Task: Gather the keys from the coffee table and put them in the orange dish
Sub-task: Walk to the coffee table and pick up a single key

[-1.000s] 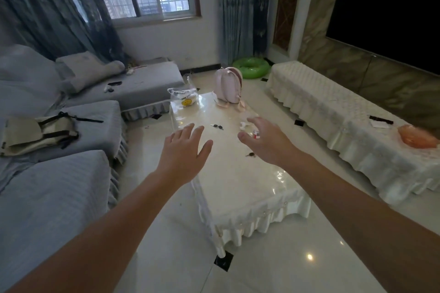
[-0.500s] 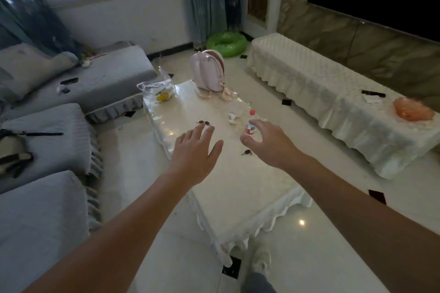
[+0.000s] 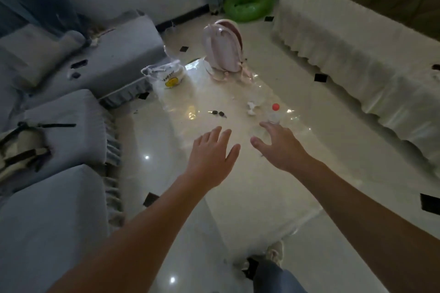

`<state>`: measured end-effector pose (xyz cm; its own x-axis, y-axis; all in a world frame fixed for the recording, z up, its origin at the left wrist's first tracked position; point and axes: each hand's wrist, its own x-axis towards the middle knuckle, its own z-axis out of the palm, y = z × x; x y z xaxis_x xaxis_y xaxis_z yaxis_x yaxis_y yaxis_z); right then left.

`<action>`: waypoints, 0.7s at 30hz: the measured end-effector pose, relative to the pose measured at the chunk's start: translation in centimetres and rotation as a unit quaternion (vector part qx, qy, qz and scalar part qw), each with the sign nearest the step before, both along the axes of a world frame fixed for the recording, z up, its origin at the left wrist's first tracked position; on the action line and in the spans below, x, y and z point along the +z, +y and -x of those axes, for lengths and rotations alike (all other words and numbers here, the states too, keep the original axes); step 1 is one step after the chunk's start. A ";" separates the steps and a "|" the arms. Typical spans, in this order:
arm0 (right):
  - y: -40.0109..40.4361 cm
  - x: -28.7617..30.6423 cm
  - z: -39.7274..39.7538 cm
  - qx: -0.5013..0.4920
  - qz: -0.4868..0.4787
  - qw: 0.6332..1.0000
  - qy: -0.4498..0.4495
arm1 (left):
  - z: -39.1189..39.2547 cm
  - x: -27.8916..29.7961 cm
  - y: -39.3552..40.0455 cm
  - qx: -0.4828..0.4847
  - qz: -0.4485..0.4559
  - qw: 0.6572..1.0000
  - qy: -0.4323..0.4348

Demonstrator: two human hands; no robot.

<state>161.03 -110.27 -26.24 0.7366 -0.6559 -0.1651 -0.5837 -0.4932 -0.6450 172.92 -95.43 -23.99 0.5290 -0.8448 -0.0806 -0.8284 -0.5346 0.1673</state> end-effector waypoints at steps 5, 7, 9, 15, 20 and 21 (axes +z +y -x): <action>-3.4 -1.8 -0.9 -0.012 -0.010 1.000 0.010 | -1.7 -2.4 -3.4 -0.020 -0.032 0.999 0.019; -4.6 -2.7 -1.1 -0.026 -0.014 0.999 0.012 | -2.5 -3.5 -5.0 -0.027 -0.037 0.999 0.027; -5.6 -4.1 -1.2 -0.047 -0.025 0.998 0.022 | -3.1 -5.1 -6.4 -0.031 -0.048 0.998 0.041; -7.3 -10.0 -1.9 -0.104 -0.057 0.991 0.059 | -4.6 -11.5 -9.0 -0.111 -0.085 0.988 0.060; -8.1 -16.5 -3.4 -0.151 -0.078 0.982 0.085 | -6.8 -18.4 -11.3 -0.204 -0.110 0.970 0.065; -8.2 -18.1 -3.8 -0.161 -0.077 0.980 0.085 | -7.3 -20.0 -11.8 -0.214 -0.114 0.968 0.070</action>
